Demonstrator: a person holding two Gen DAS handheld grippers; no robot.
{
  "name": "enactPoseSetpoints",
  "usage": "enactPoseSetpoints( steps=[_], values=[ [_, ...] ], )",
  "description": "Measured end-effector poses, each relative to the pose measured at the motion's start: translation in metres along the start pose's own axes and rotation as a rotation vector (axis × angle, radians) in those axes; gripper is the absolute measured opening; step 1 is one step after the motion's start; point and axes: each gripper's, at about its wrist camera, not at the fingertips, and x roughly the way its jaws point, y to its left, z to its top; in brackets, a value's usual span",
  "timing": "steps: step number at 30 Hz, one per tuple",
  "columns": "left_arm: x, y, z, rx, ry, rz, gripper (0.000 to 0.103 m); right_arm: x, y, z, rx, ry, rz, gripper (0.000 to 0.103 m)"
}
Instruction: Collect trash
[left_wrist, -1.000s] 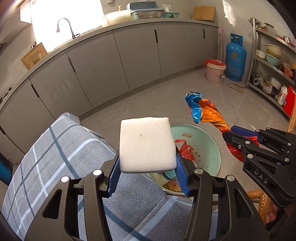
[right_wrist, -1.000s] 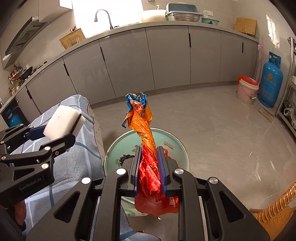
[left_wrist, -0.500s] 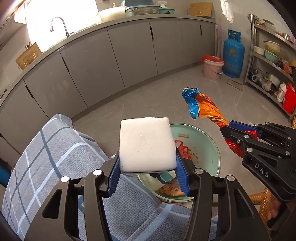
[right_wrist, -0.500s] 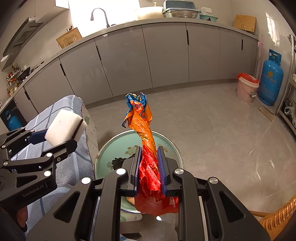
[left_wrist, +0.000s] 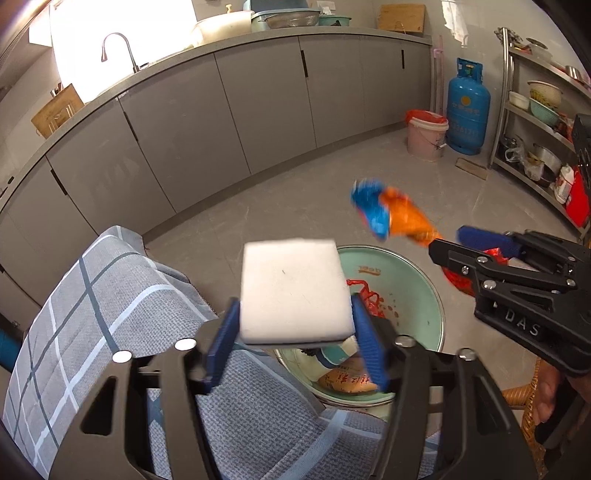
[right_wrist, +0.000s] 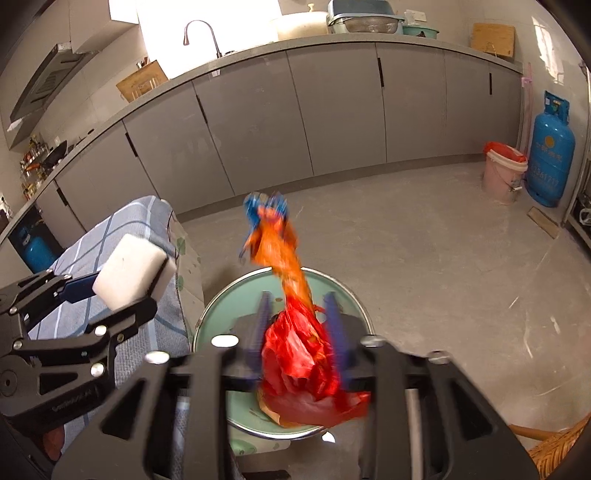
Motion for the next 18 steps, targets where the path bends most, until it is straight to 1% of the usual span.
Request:
enactPoseSetpoints(
  steps=[3,4,5,7,10,11,12,14,18],
  values=[
    [-0.001,0.002,-0.003,-0.003,0.000,0.014,0.072,-0.001,-0.003,0.000,0.016,-0.006,-0.010,0.062],
    [-0.002,0.003,-0.003,-0.006,-0.001,0.022,0.078,-0.003,-0.005,-0.001,0.024,-0.010,-0.016,0.062],
    [-0.004,0.005,-0.005,-0.014,-0.005,0.035,0.082,-0.006,-0.007,-0.002,0.034,-0.013,-0.017,0.063],
    [-0.010,0.011,-0.009,-0.038,-0.009,0.032,0.085,-0.012,-0.010,-0.006,0.056,-0.017,-0.019,0.065],
    [-0.020,0.020,-0.016,-0.072,-0.016,0.037,0.092,-0.021,-0.009,-0.011,0.067,-0.020,-0.021,0.069],
    [-0.024,0.023,-0.018,-0.084,-0.022,0.039,0.093,-0.025,-0.007,-0.013,0.069,-0.025,-0.021,0.073],
    [-0.028,0.025,-0.020,-0.096,-0.026,0.035,0.093,-0.030,-0.005,-0.015,0.070,-0.033,-0.021,0.076],
    [-0.035,0.030,-0.024,-0.120,-0.029,0.031,0.096,-0.037,0.000,-0.019,0.064,-0.039,-0.015,0.077],
    [-0.049,0.036,-0.028,-0.139,-0.043,0.033,0.096,-0.046,0.014,-0.022,0.043,-0.044,-0.004,0.077]
  ],
)
